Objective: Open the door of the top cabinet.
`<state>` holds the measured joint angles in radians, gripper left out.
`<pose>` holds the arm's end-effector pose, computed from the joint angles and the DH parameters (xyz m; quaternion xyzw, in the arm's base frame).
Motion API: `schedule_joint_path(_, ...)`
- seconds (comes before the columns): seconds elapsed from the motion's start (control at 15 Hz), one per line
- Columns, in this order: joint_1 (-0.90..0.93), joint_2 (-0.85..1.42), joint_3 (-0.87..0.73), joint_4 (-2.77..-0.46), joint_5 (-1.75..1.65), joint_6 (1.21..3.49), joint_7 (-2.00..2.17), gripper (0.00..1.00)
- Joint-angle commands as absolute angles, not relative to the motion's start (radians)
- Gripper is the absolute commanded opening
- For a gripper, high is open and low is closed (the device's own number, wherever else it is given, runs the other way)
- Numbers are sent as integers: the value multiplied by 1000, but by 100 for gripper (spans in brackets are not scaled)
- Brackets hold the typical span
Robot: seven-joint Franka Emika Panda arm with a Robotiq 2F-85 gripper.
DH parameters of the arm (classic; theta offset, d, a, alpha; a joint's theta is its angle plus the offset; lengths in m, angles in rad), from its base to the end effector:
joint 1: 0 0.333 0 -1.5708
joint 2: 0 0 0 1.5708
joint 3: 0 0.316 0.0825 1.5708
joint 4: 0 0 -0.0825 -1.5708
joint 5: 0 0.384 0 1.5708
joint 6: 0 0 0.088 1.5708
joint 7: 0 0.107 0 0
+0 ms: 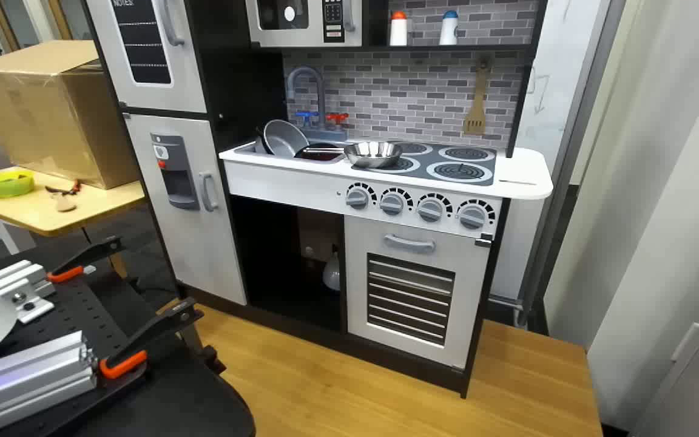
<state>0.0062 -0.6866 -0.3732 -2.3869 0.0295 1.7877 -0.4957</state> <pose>0.3313 -0.1480 0.5454 -0.9863 -0.0970 -0.0738 0.1109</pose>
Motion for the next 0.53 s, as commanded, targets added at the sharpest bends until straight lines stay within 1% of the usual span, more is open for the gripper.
schedule_joint_path(0.0,-18,-680,-355,-2384,43,1785,-509,100)
schedule_joint_path(0.47,13,-675,-328,-2409,47,1862,-550,100)
